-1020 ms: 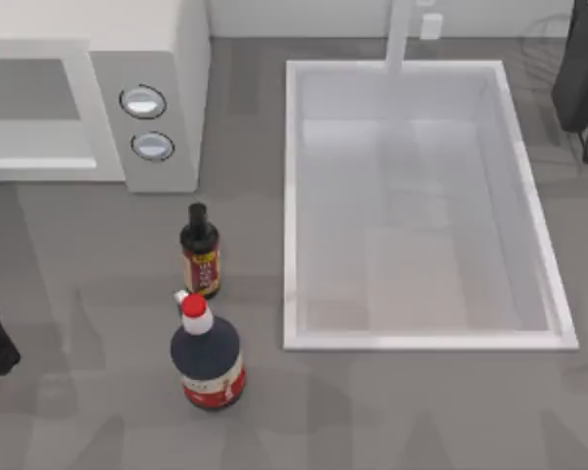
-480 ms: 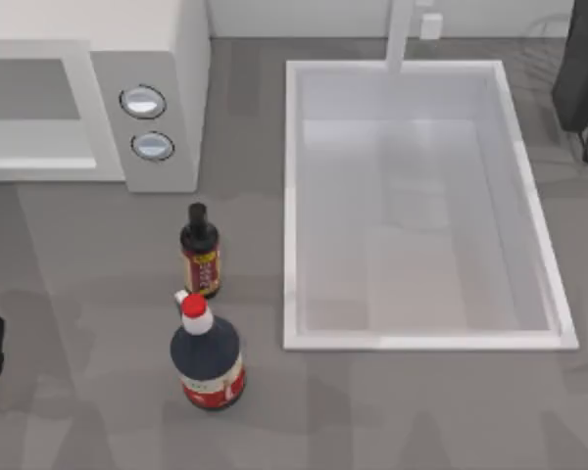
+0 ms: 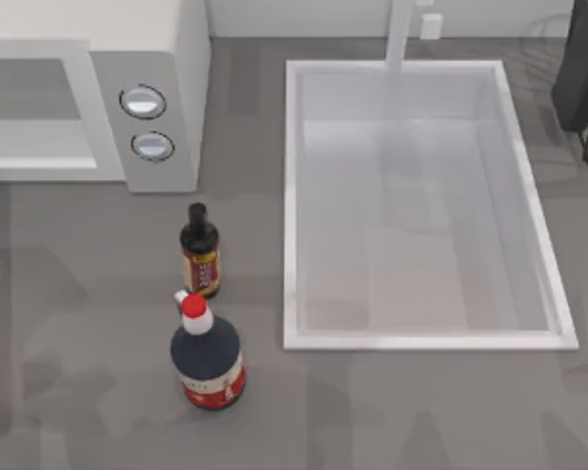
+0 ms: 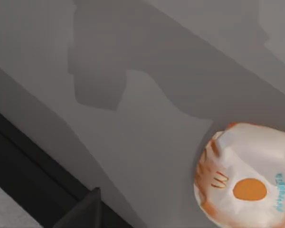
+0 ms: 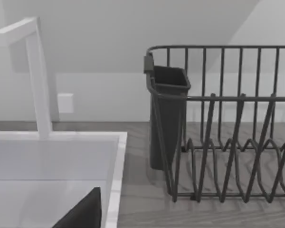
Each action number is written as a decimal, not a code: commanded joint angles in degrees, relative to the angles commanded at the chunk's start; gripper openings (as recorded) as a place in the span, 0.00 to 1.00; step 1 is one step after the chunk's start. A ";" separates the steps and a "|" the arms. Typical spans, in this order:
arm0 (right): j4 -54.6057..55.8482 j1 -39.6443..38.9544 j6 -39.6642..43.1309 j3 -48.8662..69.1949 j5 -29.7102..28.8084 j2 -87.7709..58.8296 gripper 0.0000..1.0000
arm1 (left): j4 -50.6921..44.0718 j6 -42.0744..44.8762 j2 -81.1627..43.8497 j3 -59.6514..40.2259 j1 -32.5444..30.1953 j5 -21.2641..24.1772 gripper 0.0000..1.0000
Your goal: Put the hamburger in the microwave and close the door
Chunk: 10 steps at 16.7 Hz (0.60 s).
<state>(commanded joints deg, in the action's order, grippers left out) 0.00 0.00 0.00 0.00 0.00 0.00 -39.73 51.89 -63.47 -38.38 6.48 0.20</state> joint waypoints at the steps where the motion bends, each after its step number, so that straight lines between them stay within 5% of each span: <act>1: 0.00 0.00 0.00 0.00 0.00 0.00 1.00 | -2.76 3.66 -4.67 -2.65 0.44 0.04 1.00; 6: 0.00 0.00 0.00 0.00 0.00 0.00 1.00 | -12.77 16.86 -21.46 -12.37 2.36 -0.19 1.00; 10: 0.00 0.00 0.00 0.00 0.00 0.00 1.00 | -14.87 19.41 -24.72 -14.40 2.77 -0.27 1.00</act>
<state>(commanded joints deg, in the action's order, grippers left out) 0.00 0.00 0.00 0.00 0.00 0.00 -54.60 71.30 -88.19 -52.78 9.25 -0.06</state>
